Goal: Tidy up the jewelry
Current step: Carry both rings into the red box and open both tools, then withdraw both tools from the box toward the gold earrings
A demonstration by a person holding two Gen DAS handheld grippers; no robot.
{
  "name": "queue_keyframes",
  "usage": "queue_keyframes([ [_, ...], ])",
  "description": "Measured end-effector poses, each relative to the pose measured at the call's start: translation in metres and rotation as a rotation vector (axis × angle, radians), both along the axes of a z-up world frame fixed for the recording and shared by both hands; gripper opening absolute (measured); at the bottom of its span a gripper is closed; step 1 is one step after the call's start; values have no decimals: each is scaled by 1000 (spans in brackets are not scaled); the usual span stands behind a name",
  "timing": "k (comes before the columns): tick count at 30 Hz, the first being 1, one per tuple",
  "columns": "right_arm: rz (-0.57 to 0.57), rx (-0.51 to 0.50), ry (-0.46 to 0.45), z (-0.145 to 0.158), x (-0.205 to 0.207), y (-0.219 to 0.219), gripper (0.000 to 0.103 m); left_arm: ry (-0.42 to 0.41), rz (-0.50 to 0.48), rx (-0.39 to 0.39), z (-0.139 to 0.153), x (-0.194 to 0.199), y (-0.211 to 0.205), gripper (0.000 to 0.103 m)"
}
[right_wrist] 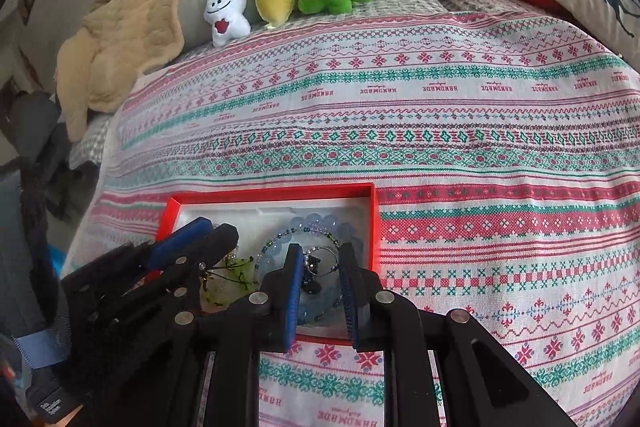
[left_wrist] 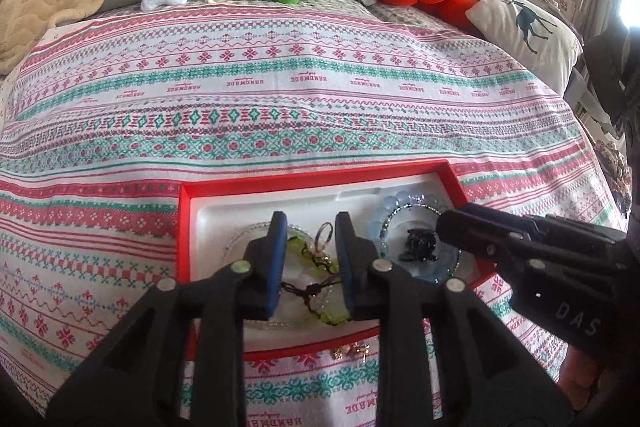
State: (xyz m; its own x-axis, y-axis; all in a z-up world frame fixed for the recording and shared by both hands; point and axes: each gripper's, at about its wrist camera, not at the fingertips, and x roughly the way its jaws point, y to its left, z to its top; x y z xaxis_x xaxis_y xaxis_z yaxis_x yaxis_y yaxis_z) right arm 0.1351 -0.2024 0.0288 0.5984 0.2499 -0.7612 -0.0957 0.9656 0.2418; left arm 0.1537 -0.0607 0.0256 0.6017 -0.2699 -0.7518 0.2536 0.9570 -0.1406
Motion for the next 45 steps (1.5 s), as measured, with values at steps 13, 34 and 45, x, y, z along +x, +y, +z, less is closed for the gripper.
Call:
queue_keyframes([
  [13, -28, 31, -47, 20, -12, -3, 67, -25, -4, 38, 16, -15, 10, 55],
  [34, -59, -49, 53, 25, -51, -3, 75, 160, 104, 138, 13, -61, 52, 81],
  [45, 11, -132, 103, 10, -76, 19, 77, 207, 110, 186, 5, -74, 62, 82],
])
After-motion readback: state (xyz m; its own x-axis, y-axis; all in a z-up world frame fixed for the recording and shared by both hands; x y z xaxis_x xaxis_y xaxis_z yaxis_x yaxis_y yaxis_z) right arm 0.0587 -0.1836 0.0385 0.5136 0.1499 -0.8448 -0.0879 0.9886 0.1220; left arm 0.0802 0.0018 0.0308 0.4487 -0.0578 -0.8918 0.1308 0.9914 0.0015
